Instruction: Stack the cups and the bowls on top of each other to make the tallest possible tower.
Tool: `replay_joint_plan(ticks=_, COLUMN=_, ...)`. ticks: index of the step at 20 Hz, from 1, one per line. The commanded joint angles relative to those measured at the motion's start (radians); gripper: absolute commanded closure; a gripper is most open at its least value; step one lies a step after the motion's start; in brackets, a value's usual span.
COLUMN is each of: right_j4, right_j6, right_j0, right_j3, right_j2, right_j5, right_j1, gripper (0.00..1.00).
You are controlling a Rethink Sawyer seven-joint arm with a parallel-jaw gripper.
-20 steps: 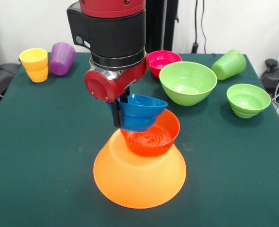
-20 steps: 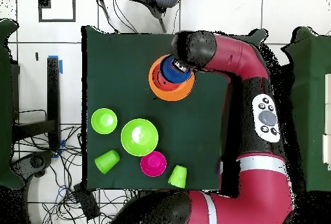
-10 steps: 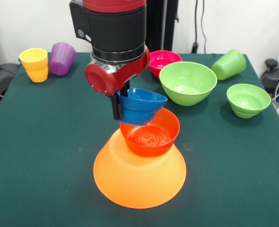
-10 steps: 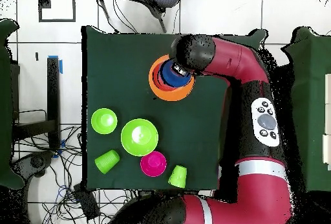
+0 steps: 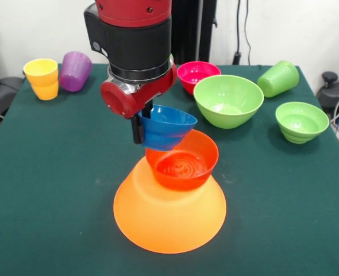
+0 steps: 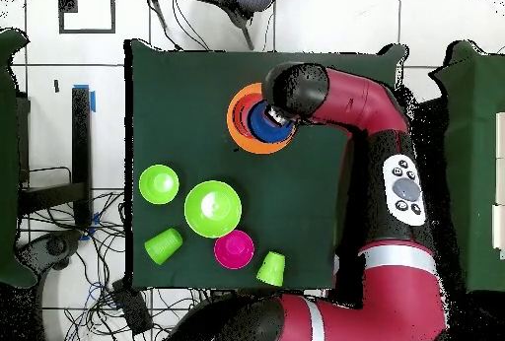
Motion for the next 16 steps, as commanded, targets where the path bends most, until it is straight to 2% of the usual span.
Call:
replay_joint_plan(ticks=1, right_j4=-0.005, right_j6=0.193, right_j0=-0.002, right_j3=0.117, right_j2=0.037, right_j5=-0.072, right_j1=0.063, gripper=1.00)
replay_joint_plan(ticks=5, right_j4=0.010, right_j6=0.176, right_j0=-0.017, right_j3=0.122, right_j2=0.058, right_j5=-0.080, right_j1=0.081, gripper=1.00)
replay_joint_plan(ticks=8, right_j4=0.009, right_j6=0.158, right_j0=-0.035, right_j3=0.157, right_j2=0.076, right_j5=-0.131, right_j1=0.069, gripper=1.00)
replay_joint_plan(ticks=16, right_j4=0.014, right_j6=0.145, right_j0=-0.051, right_j3=0.176, right_j2=0.095, right_j5=-0.161, right_j1=0.058, gripper=1.00)
